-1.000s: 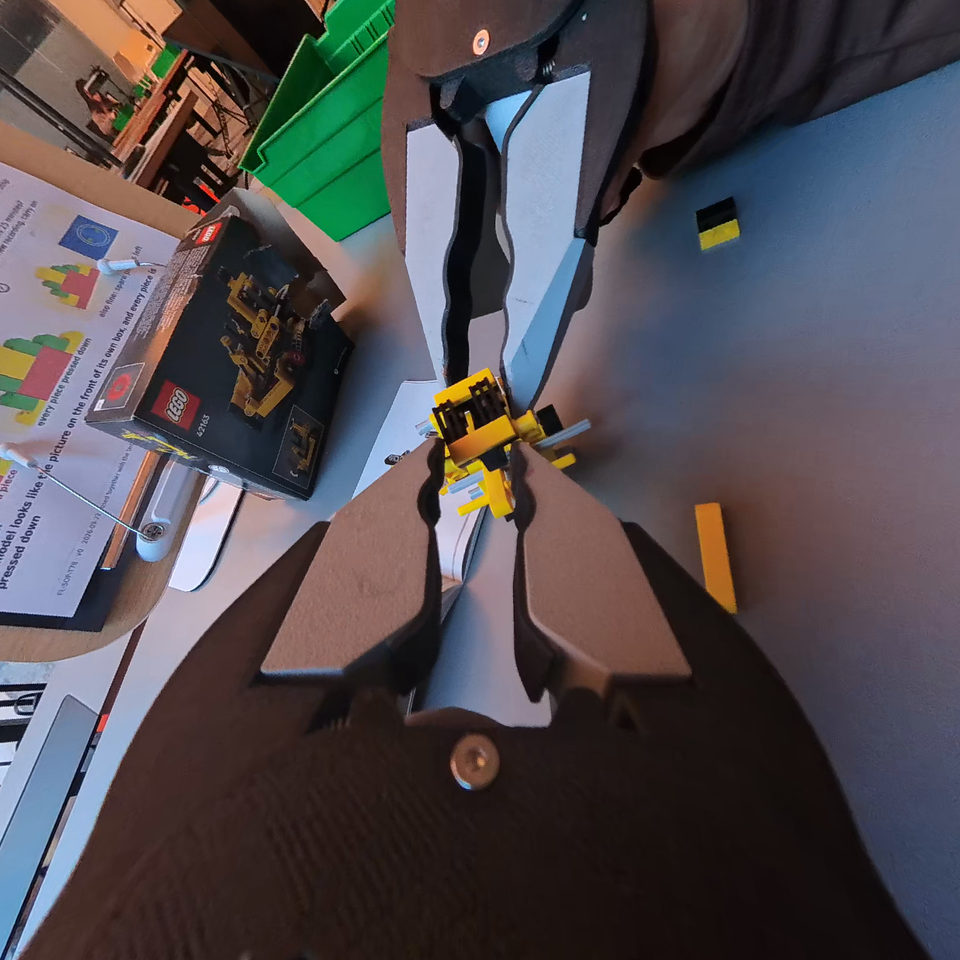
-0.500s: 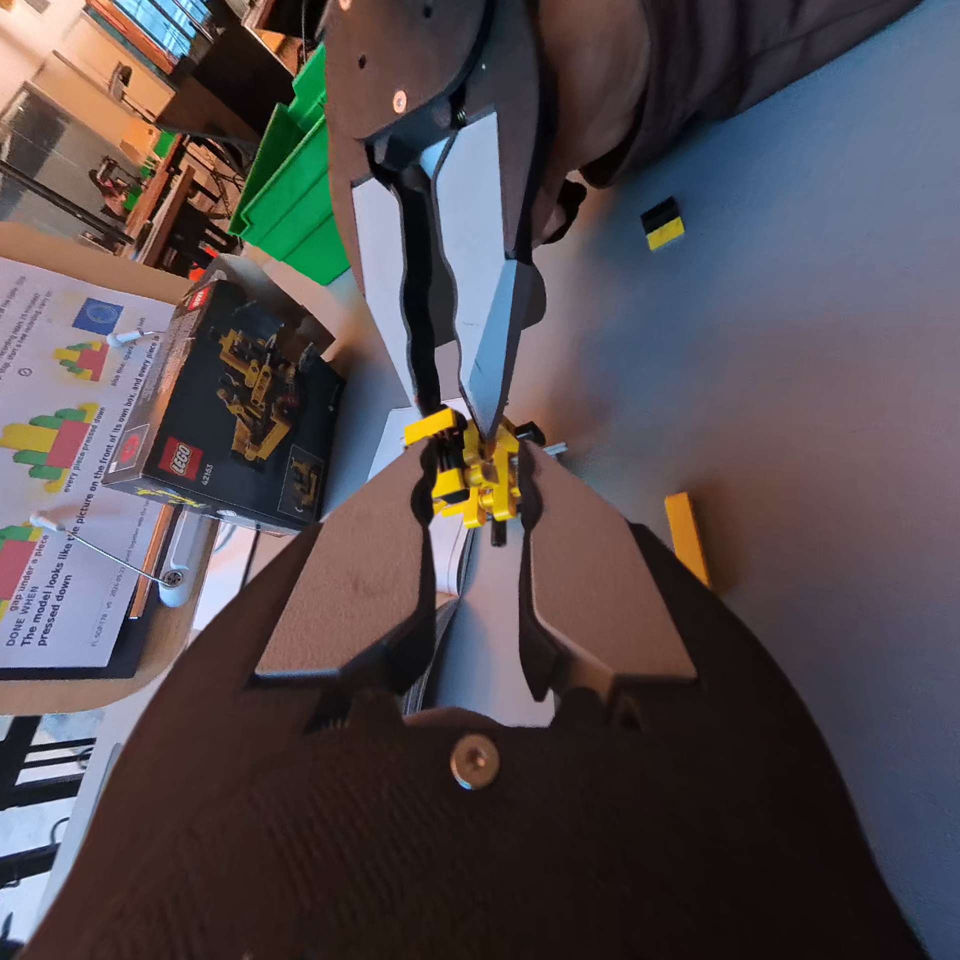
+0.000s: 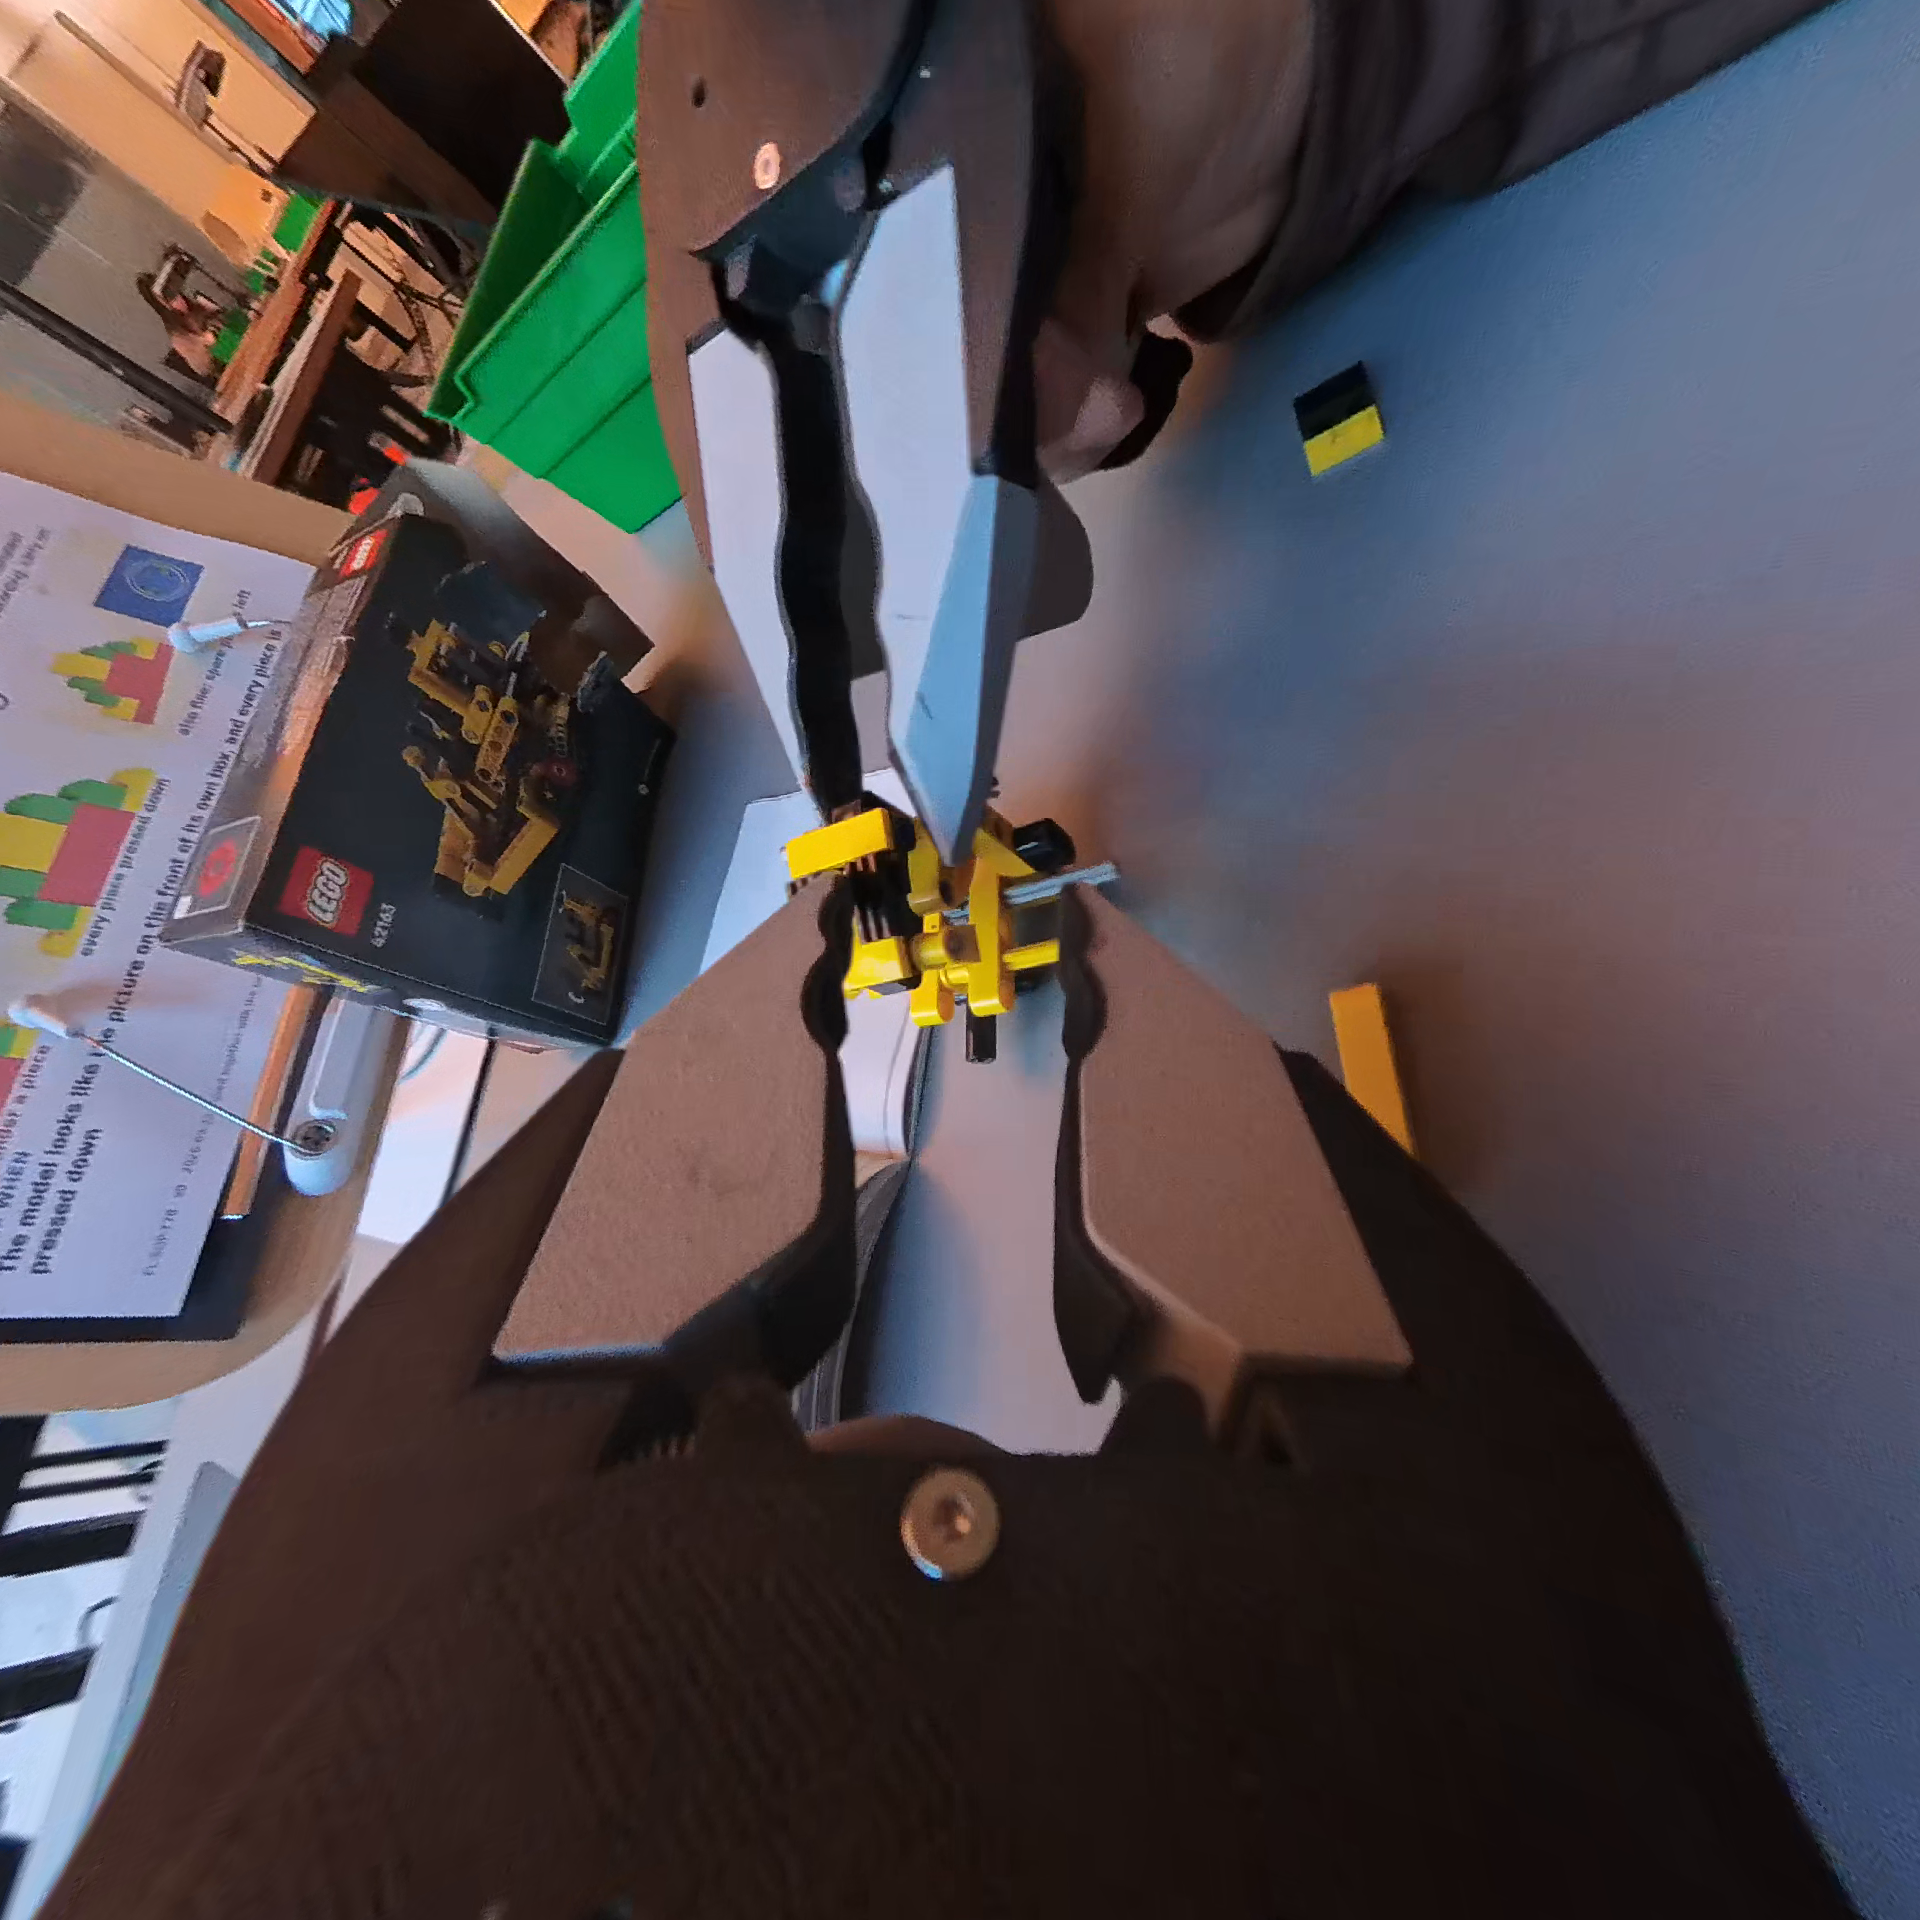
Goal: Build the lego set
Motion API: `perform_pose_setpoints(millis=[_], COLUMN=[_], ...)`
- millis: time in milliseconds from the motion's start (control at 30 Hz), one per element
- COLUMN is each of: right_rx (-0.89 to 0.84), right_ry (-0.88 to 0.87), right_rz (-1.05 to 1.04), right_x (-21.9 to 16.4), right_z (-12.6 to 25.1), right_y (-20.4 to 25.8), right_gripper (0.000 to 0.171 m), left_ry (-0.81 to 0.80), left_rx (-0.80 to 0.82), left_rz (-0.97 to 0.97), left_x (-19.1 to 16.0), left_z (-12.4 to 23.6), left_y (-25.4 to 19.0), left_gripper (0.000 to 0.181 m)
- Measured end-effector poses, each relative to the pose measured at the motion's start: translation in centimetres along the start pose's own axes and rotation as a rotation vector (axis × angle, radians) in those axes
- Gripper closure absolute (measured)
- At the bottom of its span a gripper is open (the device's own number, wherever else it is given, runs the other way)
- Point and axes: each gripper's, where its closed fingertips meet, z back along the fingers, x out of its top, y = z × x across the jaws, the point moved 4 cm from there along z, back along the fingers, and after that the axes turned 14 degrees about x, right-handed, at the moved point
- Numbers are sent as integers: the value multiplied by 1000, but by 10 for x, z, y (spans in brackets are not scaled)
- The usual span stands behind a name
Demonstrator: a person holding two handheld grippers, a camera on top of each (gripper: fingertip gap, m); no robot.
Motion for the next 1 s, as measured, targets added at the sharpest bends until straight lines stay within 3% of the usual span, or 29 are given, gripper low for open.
perform_pose_setpoints(millis=[200,600,1000], right_rx=[12,-349,-229], right_ry=[-32,216,50], right_rz=[-29,365,135], right_x=[0,0,1], right_z=[1,-4,3], right_y=[-2,-1,-10], right_gripper=[152,151,153], left_ry=[15,53,48], left_rx=[9,-19,-6], left_rz=[-13,37,114], left_x=[0,-3,-2], left_z=[0,-5,-9], left_y=[-1,-4,3], left_gripper=[144,139,138])
